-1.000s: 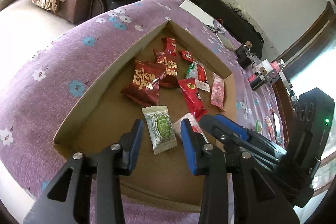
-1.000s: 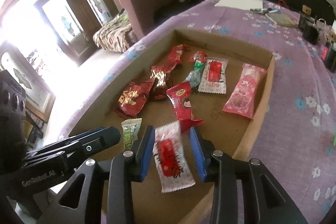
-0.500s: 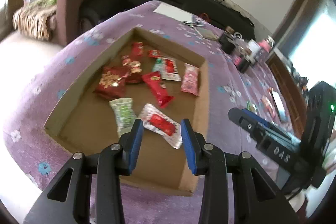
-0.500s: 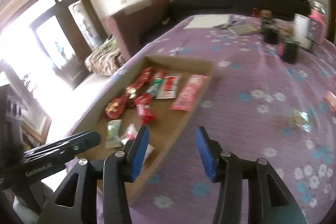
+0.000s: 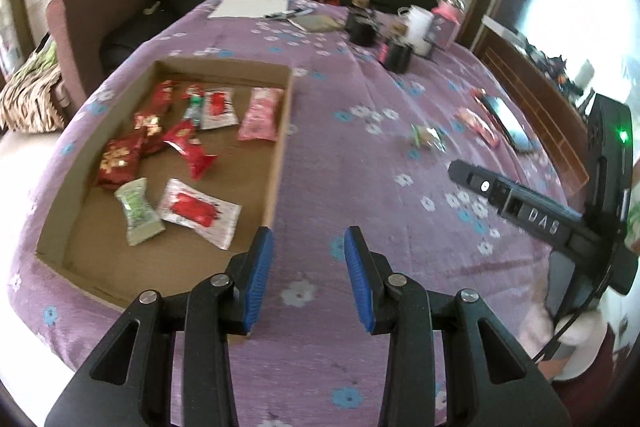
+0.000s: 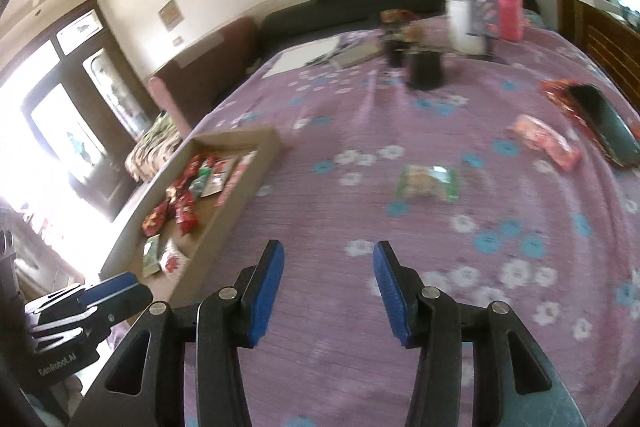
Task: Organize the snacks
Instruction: 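Move both tools back over the remaining snacks on the table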
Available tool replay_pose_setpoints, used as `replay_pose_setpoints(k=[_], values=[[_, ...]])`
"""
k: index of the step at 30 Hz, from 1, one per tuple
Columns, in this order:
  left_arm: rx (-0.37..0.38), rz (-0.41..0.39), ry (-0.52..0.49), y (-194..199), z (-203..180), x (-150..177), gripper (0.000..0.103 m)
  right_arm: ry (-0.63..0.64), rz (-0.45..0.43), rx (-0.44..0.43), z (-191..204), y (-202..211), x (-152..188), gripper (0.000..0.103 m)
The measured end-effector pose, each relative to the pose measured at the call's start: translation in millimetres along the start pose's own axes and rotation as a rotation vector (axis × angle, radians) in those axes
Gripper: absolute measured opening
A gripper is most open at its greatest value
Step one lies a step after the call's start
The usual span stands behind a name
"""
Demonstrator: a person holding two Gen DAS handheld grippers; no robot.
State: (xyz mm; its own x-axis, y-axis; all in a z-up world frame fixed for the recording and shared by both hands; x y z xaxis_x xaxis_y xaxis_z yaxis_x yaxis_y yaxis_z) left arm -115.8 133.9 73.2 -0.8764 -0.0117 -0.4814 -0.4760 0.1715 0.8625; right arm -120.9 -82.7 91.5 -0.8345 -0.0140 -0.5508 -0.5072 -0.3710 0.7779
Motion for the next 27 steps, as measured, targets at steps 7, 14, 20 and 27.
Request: replay_pose_setpoints(k=[7, 14, 20, 27], values=[[-0.023, 0.037, -0.067, -12, -28, 1, 0.035, -0.091, -0.019, 0.047, -51, 16, 8, 0.049], [-0.044, 0.084, -0.104, -28, -42, 2, 0.035, -0.141, -0.018, 0.079, -86, 23, 18, 0.049], [-0.028, 0.115, -0.117, -37, -51, 2, 0.035, -0.192, -0.025, 0.103, -115, 29, 22, 0.049], [0.044, 0.139, -0.126, -46, -58, 4, 0.035, -0.28, -0.045, 0.178, -162, 47, 27, 0.049]])
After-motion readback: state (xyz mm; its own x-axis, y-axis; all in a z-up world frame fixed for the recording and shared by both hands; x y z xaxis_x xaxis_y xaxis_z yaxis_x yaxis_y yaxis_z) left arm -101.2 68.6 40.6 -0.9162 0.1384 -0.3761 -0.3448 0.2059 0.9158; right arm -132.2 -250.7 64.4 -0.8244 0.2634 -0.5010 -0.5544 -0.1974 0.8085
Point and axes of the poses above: each gripper's, at about its wrist camera, not at the fingertips, and y roughly against the way its jaws point, z to its left, x to its underside, the point moved 1 cm from there along -y, roughly the way its jaws point, and after that the axes turned 8 degrees about z, right-handed, at the moved point
